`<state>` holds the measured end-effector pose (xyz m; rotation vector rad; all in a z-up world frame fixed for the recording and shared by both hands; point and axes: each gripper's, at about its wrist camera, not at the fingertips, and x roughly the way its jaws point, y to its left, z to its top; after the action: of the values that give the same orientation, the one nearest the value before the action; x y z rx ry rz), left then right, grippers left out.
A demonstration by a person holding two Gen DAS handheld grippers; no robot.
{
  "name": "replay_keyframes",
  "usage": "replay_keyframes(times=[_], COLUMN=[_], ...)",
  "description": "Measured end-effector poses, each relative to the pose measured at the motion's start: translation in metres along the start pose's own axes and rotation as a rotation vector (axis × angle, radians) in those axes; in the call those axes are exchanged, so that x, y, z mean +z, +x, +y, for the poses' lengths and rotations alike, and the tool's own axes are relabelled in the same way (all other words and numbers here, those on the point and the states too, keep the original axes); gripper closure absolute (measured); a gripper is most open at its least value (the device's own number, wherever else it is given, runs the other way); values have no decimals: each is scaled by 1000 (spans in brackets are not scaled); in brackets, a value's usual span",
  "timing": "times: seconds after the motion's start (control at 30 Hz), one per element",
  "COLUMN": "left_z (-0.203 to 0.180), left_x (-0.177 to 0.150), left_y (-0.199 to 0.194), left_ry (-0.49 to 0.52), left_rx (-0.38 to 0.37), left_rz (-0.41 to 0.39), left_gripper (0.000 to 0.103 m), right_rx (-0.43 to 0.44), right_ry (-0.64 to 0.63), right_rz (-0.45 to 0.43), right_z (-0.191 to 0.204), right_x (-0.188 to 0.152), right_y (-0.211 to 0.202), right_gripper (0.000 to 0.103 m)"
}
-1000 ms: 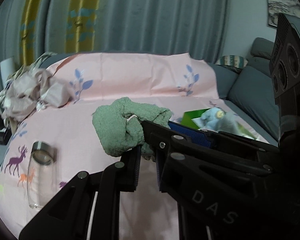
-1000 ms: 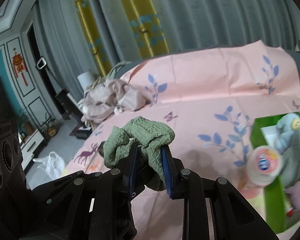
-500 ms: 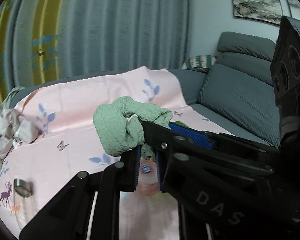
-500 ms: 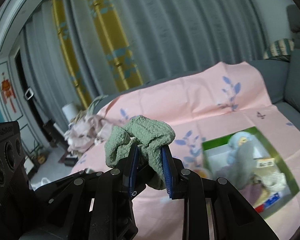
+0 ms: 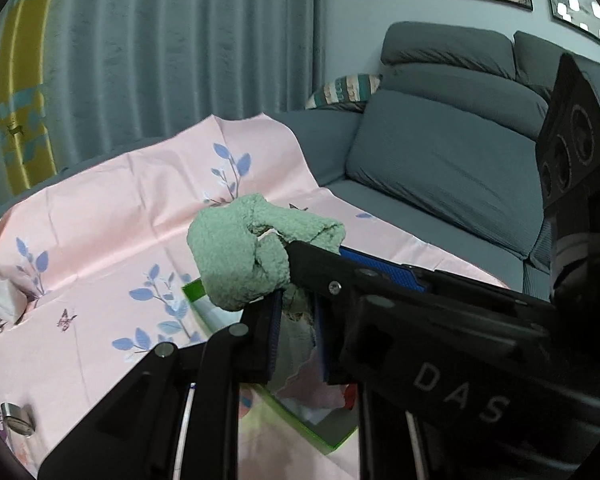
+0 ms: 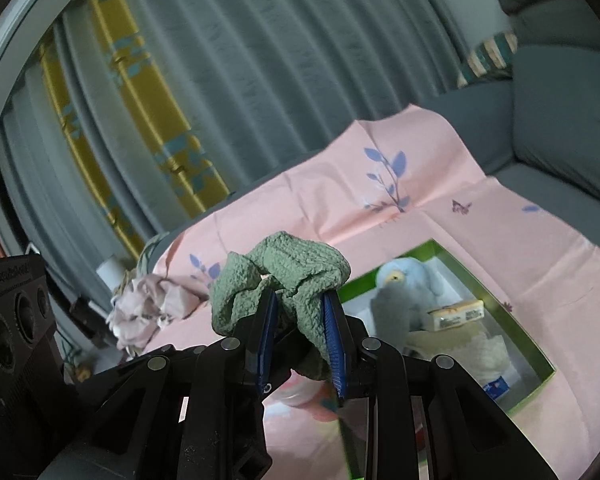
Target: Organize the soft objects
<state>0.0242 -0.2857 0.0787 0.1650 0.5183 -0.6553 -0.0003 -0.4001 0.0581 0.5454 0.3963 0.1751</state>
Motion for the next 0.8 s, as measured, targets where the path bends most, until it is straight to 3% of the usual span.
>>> replay_keyframes(times=[0.43, 0.8], left_z=[-20, -26], left_x=[-10, -24], left_y=[73, 120], left_ry=[-52, -88], left_rx=[-81, -90], left_rz=[201, 342], left_gripper=[90, 90], right_rx=[-98, -163], right_ry=[144, 259], right_rz=[143, 251], right_z=[-67, -109], right_x=[-8, -20], right_y=[28, 51], right_gripper=[76, 76])
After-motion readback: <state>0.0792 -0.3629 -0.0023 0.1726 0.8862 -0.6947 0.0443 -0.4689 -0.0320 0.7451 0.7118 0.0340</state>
